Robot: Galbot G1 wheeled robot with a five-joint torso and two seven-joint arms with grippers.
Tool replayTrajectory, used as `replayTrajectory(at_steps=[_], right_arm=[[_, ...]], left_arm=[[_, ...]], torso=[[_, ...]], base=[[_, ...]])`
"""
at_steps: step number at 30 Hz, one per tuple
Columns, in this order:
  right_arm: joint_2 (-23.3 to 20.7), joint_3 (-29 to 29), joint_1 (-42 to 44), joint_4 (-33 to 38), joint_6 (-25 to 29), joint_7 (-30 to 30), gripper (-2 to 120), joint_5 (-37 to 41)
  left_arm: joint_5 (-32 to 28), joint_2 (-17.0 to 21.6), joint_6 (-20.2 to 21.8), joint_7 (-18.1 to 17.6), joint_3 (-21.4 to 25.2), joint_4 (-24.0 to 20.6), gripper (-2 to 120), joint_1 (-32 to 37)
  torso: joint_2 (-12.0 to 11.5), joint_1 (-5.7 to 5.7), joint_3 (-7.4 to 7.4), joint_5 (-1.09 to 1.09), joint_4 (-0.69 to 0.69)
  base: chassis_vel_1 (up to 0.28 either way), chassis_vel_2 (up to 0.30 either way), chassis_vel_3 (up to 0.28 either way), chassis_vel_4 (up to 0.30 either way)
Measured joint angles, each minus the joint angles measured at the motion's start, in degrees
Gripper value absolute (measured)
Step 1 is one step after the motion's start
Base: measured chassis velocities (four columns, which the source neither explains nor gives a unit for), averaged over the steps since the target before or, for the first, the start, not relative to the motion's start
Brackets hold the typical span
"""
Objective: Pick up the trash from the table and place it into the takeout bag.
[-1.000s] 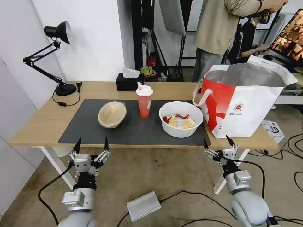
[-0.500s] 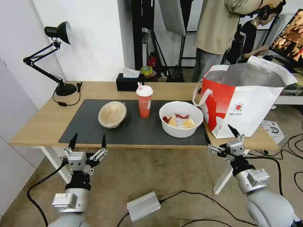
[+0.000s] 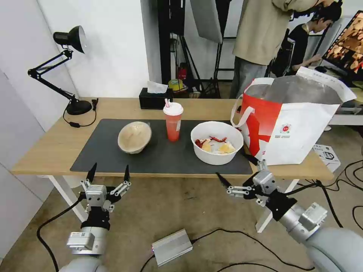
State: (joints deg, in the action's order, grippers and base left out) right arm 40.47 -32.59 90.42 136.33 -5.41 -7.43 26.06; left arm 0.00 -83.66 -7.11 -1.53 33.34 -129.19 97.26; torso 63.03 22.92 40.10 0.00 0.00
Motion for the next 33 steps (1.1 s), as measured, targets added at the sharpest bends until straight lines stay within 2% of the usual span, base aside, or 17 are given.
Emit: replayTrajectory(at_steps=[6, 11, 15, 21, 26, 33], right_arm=[[-4.7, 3.77, -6.69, -0.94, -0.77, -0.27, 100, 3.84], [-8.41, 9.33, -14.08, -3.11, -1.04, -0.42, 100, 6.19], [-11.34, 17.06, -22.9, -5.04, -1.65, -0.26, 100, 7.79], [-14.73, 23.48, -32.7, -6.82, -2.65, -0.14, 100, 9.67], [-17.96, 32.7, -43.37, -10.07, -2.72, 0.24, 100, 10.52], [-19.22, 36.33, -47.26, -12.5, -3.36, -0.12, 100, 11.24]], left_arm=[[0.26, -0.52, -0.27, 0.76, -0.24, 0.29, 100, -0.26], [0.58, -1.19, -0.68, 1.52, -0.33, 0.65, 100, -0.2], [0.64, -1.5, -1.21, 1.8, -0.02, 1.04, 100, 0.01], [0.56, -1.54, -1.69, 2.4, 0.36, 1.88, 100, -0.21], [0.3, -1.62, -2.25, 2.97, 0.69, 2.6, 100, -0.23], [0.27, -1.42, -2.89, 3.92, 0.8, 3.36, 100, -0.26]], torso=[[0.0, 0.0, 0.0, 0.0, 0.0], [0.0, 0.0, 0.0, 0.01, 0.01], [-0.01, 0.0, 0.01, 0.01, 0.0], [-0.01, 0.01, 0.01, 0.0, 0.0], [-0.01, 0.01, 0.01, -0.01, 0.01], [-0.01, 0.0, 0.01, 0.0, 0.0]], base=[[0.0, 0.0, 0.0, 0.0], [0.0, 0.0, 0.0, 0.0], [0.0, 0.0, 0.0, 0.0], [0.0, 0.0, 0.0, 0.0], [0.0, 0.0, 0.0, 0.0], [0.0, 0.0, 0.0, 0.0]])
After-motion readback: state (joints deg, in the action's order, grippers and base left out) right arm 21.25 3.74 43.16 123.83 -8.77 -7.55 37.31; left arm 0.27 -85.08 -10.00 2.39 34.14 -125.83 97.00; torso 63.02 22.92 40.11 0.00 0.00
